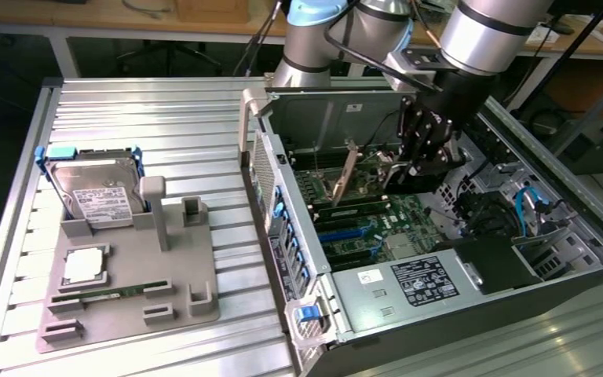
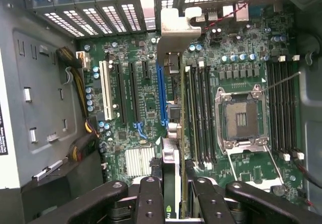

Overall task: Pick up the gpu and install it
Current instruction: 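Insert the gpu into the slot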

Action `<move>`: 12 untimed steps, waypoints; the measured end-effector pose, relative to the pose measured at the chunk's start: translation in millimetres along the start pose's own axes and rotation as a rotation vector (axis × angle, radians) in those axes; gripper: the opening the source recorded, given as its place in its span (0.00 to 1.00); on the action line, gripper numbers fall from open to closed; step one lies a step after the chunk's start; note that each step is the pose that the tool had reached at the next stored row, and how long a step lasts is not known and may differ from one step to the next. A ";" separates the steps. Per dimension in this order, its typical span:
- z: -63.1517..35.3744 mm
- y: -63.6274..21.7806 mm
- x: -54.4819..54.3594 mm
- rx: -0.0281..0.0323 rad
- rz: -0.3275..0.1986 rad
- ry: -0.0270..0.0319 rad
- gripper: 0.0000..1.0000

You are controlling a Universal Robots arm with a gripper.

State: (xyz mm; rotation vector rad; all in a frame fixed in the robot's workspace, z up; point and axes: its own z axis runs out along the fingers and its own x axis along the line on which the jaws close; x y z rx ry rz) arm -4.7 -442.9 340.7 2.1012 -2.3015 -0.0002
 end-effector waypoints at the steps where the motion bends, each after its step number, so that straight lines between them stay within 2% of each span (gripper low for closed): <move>1: 1.7 1.7 0.1 0.0000 -0.001 0.0000 0.27; 6: 12.2 14.0 1.1 0.0002 -0.008 0.0002 0.27; 12: 21.6 16.8 1.1 0.0009 -0.043 0.0007 0.27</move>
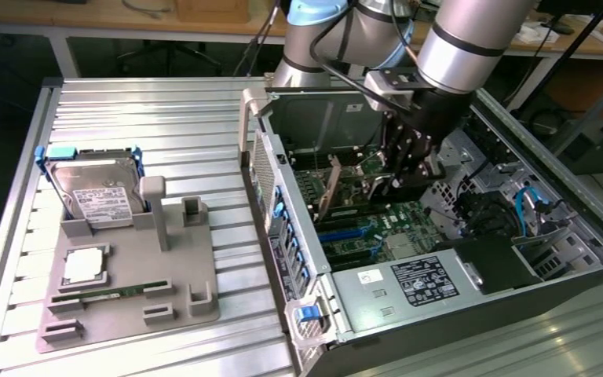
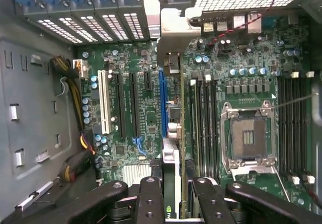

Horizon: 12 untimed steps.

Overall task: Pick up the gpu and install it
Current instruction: 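Insert the gpu into the slot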

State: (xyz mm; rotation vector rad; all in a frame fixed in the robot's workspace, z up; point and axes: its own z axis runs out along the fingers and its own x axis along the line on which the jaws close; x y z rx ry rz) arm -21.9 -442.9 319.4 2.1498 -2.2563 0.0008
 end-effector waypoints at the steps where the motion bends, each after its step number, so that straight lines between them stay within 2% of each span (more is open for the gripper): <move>1: 1.1 0.9 0.0 0.0001 -0.004 0.0000 0.27; 7: 1.3 1.3 0.1 0.0001 -0.004 0.0004 0.27; 12: 8.2 7.8 0.2 0.0025 -0.004 0.0001 0.27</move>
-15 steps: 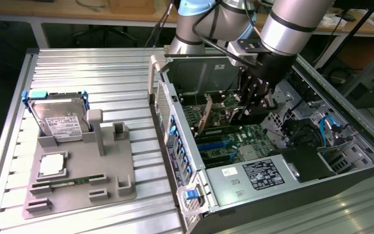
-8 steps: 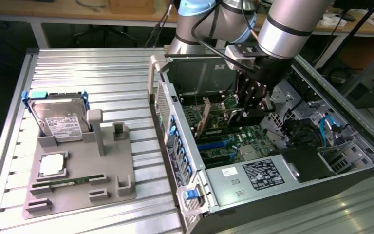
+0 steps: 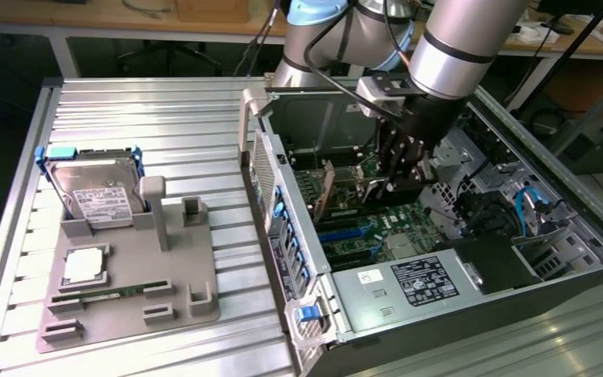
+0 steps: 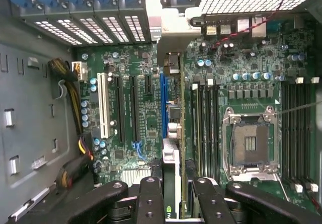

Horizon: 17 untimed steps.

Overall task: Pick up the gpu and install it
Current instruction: 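Insert the gpu into the slot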

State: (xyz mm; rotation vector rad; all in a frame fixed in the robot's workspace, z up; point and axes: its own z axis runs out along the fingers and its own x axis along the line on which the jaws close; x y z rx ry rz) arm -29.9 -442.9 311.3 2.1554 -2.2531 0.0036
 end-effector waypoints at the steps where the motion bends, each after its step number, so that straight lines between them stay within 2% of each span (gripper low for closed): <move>1: 1.6 1.6 0.1 0.0006 0.000 0.0000 0.27; 9: 16.9 21.2 0.6 0.0065 0.000 -0.0003 0.27; 17: 23.9 26.5 1.5 0.0078 0.000 0.0013 0.27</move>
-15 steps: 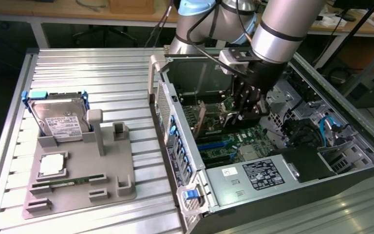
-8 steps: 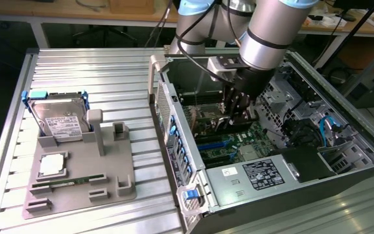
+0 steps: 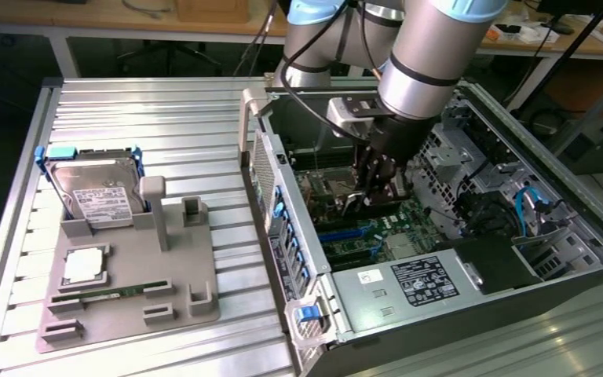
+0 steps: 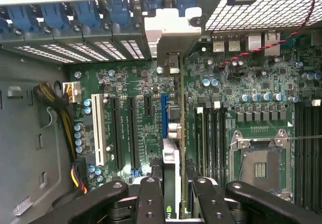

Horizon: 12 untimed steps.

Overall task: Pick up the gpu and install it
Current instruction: 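Insert the gpu into the slot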

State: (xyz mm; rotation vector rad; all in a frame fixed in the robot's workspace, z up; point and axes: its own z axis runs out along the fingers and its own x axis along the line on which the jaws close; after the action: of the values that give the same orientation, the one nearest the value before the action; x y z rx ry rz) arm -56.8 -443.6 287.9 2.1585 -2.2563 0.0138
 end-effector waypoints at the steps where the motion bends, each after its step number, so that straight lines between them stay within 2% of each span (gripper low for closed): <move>1: 0.4 0.1 0.4 0.0001 0.000 0.0000 0.27; 12: 4.0 0.4 9.3 0.0002 0.000 0.0002 0.27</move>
State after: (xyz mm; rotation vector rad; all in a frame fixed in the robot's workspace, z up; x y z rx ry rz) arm -57.7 -452.9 284.1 2.1582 -2.2566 0.0141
